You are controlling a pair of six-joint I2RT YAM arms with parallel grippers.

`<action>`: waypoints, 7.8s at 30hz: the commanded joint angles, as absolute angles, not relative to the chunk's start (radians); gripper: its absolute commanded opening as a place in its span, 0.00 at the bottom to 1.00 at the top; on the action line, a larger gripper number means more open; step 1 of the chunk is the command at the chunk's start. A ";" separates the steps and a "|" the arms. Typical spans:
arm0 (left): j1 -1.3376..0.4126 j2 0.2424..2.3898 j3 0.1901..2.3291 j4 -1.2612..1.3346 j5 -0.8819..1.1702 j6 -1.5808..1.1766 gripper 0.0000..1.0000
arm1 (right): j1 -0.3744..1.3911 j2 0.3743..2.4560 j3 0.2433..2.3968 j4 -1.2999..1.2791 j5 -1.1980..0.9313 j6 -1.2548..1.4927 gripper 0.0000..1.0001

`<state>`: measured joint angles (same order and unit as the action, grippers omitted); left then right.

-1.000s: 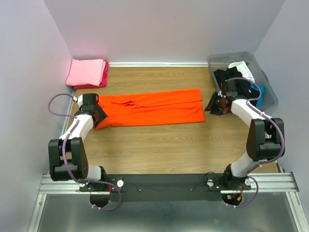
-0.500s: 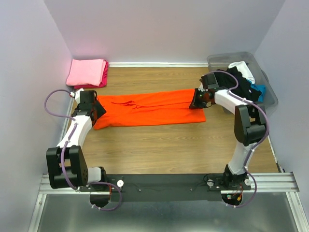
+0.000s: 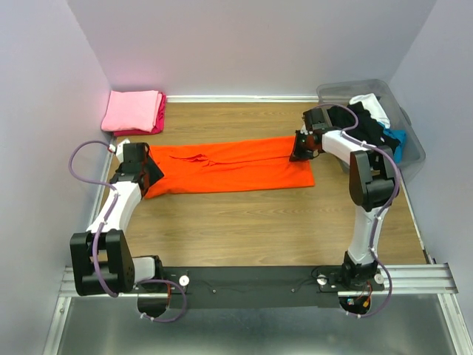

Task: Fold and stack the t-shirts
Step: Fold the tshirt

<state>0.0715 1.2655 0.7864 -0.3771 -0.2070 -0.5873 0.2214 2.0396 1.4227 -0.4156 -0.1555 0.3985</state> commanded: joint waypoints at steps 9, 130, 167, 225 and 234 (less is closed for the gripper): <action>0.015 1.284 0.816 -0.322 -0.112 -0.549 0.76 | 0.281 2.036 1.558 -0.407 -0.219 0.302 0.24; -0.216 2.049 1.757 -0.426 -0.264 -0.623 0.73 | 0.752 1.756 1.147 -0.756 -0.262 0.373 0.50; -0.103 2.551 2.242 -0.658 -0.134 -0.526 0.33 | 0.770 1.936 1.253 -0.761 -0.297 0.330 0.49; -0.417 2.226 1.804 -0.480 -0.362 -0.735 0.72 | 0.676 1.659 1.029 -0.709 -0.144 0.319 0.63; -0.370 2.347 1.908 -0.465 -0.259 -0.655 0.72 | 0.706 1.758 0.992 -0.632 -0.233 0.379 0.61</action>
